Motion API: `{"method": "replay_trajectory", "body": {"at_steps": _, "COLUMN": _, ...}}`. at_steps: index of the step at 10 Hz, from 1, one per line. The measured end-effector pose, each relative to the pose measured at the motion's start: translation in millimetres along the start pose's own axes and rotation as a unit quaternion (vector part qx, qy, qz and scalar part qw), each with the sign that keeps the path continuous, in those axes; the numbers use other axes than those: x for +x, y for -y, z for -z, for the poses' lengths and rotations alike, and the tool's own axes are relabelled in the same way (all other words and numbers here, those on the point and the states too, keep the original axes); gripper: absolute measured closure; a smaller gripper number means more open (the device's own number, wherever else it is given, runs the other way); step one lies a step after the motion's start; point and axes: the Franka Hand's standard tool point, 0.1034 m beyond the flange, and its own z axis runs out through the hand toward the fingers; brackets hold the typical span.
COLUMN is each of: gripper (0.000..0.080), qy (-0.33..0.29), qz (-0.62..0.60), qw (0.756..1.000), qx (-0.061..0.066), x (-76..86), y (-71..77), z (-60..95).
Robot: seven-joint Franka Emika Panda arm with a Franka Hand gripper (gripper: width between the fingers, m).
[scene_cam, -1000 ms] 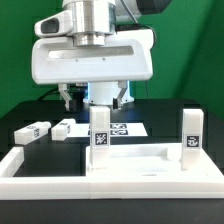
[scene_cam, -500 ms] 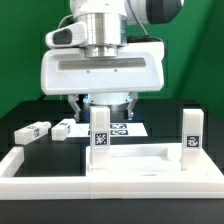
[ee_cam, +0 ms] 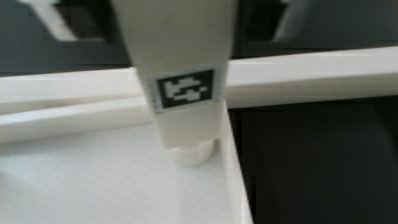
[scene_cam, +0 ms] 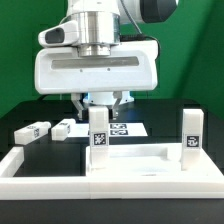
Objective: Assemble desk
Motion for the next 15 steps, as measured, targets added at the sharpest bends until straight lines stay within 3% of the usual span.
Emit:
{"method": "replay_trajectory", "body": {"at_steps": 3, "gripper": 0.0511, "qy": 0.002, "qz": -0.117, "qw": 0.993, "qx": 0.001, "x": 0.6, "y": -0.4, "z": -0.1}}
{"method": "replay_trajectory", "body": {"at_steps": 6, "gripper": 0.0511, "qy": 0.039, "qz": -0.338, "qw": 0.94, "qx": -0.008, "x": 15.3, "y": -4.7, "z": -2.0}}
{"method": "replay_trajectory", "body": {"at_steps": 8, "gripper": 0.0509, "qy": 0.057, "qz": -0.457, "qw": 0.887, "qx": -0.019, "x": 18.9, "y": -6.8, "z": -2.3}}
{"method": "replay_trajectory", "body": {"at_steps": 9, "gripper": 0.0507, "qy": 0.061, "qz": -0.532, "qw": 0.844, "qx": -0.027, "x": 19.3, "y": -5.8, "z": -2.8}}
{"method": "replay_trajectory", "body": {"at_steps": 10, "gripper": 0.0503, "qy": 0.06, "qz": -0.619, "qw": 0.782, "qx": -0.035, "x": 19.7, "y": 0.7, "z": -4.6}}
{"method": "replay_trajectory", "body": {"at_steps": 13, "gripper": 0.0502, "qy": 0.061, "qz": -0.721, "qw": 0.689, "qx": -0.046, "x": 18.1, "y": 12.6, "z": -6.9}}
{"method": "replay_trajectory", "body": {"at_steps": 14, "gripper": 0.0502, "qy": 0.06, "qz": -0.735, "qw": 0.674, "qx": -0.048, "x": 17.1, "y": 14.6, "z": -7.7}}
{"method": "replay_trajectory", "body": {"at_steps": 15, "gripper": 0.0502, "qy": 0.06, "qz": -0.735, "qw": 0.674, "qx": -0.048, "x": 17.2, "y": 15.0, "z": -7.8}}
